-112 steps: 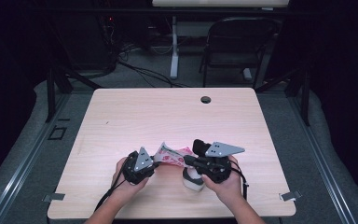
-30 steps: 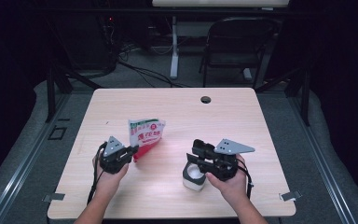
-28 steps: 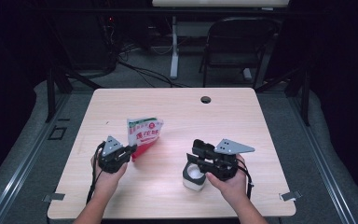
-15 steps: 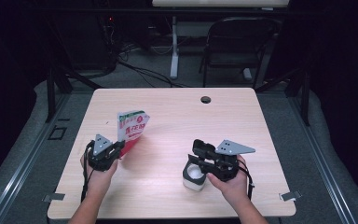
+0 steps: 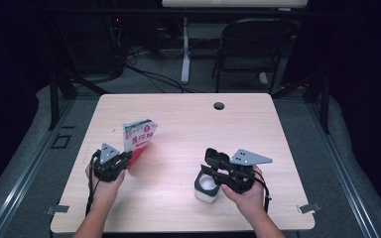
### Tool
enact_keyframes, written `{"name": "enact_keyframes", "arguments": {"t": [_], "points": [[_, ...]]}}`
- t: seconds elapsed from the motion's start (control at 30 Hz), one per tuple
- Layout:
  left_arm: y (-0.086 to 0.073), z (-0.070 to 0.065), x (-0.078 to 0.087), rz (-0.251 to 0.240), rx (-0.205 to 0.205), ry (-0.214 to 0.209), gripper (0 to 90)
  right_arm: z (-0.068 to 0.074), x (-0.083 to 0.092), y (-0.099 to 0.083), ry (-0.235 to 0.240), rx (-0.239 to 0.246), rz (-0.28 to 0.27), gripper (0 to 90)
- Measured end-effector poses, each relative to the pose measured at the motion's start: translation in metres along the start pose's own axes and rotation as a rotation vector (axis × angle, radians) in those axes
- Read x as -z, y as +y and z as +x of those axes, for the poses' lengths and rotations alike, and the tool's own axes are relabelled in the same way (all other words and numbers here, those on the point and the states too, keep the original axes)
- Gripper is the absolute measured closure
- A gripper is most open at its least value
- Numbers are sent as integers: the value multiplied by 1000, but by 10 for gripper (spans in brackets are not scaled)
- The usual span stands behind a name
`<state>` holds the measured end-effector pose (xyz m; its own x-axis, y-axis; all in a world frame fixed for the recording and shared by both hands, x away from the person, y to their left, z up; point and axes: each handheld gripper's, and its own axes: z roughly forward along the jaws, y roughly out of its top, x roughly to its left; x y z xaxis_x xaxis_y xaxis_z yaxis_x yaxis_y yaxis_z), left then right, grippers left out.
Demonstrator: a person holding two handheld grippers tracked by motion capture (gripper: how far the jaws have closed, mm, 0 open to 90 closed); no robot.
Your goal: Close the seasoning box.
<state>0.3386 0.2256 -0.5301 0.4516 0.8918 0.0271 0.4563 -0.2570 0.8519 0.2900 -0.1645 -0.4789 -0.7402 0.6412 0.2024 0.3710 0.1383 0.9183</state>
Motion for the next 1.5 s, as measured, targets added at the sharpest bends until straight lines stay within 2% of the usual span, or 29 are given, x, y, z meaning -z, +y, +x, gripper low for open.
{"name": "enact_keyframes", "arguments": {"t": [0.17,0.6,0.77,0.83,1.03,1.5], "points": [[-2,-1,-2,0,12,-4,808,0,0,-1,5,-2,-3,646],[-1,-5,-6,4,-2,-40,667,-1,0,-1,1,-9,-4,644],[-2,-8,-7,-10,-4,-43,570,0,-1,-1,5,-12,-8,644],[-1,-9,-7,-18,-9,-56,529,0,-1,-1,3,-12,-7,644],[-1,-14,-10,-19,-34,-78,435,-1,0,-1,1,-11,-3,643],[-4,-40,-24,52,-117,-166,418,-1,0,-2,3,-12,0,635]]}}
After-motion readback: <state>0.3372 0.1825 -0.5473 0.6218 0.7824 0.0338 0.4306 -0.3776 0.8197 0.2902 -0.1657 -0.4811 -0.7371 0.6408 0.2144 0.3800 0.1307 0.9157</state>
